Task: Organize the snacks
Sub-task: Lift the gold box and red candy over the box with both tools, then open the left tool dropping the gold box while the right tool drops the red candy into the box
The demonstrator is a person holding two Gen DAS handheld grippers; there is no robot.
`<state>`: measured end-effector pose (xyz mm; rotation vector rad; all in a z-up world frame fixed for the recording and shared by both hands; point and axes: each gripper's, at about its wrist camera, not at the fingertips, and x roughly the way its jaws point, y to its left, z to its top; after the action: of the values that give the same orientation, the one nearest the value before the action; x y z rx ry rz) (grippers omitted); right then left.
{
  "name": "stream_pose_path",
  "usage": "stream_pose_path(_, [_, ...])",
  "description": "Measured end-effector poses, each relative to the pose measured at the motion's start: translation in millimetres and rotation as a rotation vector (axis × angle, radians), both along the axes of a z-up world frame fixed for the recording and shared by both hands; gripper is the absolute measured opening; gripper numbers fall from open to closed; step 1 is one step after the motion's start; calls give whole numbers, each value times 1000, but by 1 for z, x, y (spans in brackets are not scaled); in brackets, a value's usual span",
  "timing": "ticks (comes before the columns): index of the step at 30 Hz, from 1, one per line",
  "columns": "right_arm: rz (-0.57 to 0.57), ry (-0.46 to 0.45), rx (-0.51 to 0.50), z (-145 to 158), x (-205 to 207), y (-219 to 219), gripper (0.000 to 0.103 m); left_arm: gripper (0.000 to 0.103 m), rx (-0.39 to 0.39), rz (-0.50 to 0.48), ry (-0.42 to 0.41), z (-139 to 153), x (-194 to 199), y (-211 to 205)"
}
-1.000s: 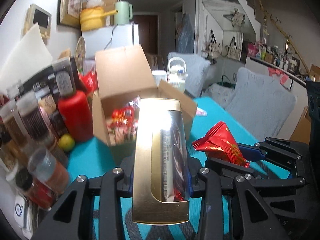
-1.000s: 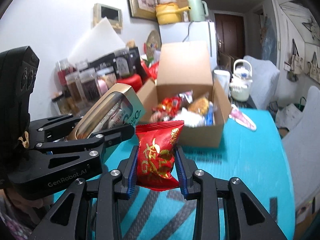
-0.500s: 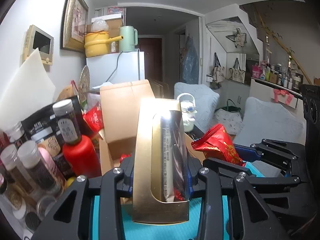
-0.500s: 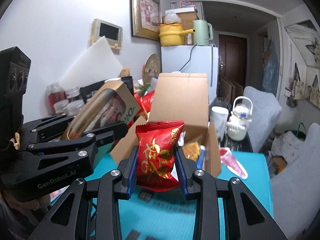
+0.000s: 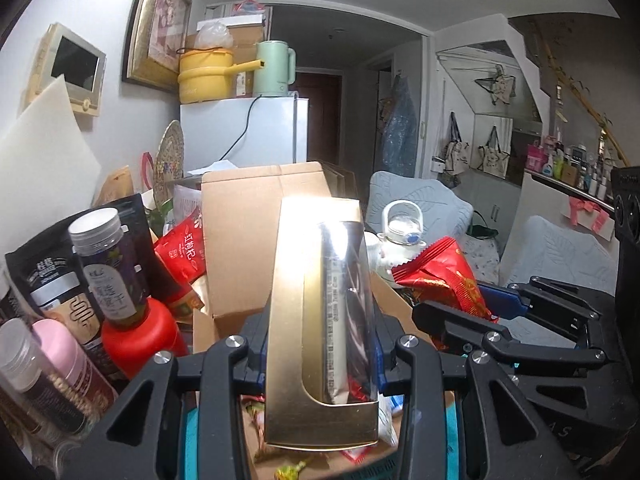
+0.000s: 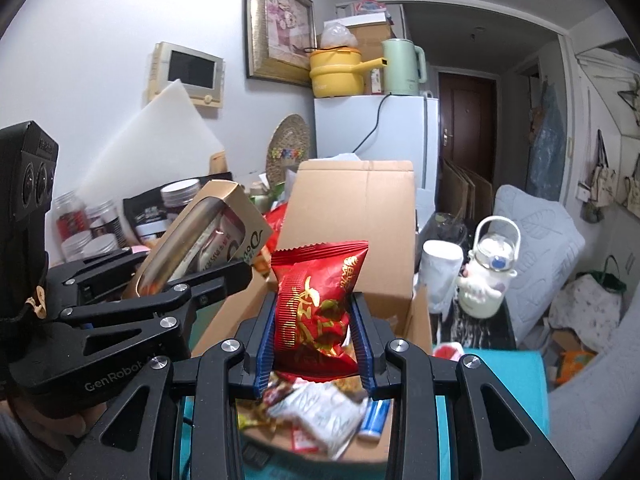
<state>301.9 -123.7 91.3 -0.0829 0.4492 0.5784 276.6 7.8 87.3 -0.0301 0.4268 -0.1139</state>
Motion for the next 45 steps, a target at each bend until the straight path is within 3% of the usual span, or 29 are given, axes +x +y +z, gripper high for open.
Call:
stream_pose_path(7, [1,65,-4,-22,44,10,34,36,-21,40,40,-19,45,11])
stream_pose_path(12, [3,128,-28,-45,73,19,34,36,13,51,95,-38,73,11])
stream_pose_path(21, [-25,232,-104,-83,105,27,34,36,46,57,240,-83,114,9])
stream_pose_path(29, [-27,335,-99,-109,124,27,34,36,50,66,347,-111,134,11])
stream_pose_path(45, [-55,419,-101,-122,138,20,34,37,63,85,526,-136,154,17])
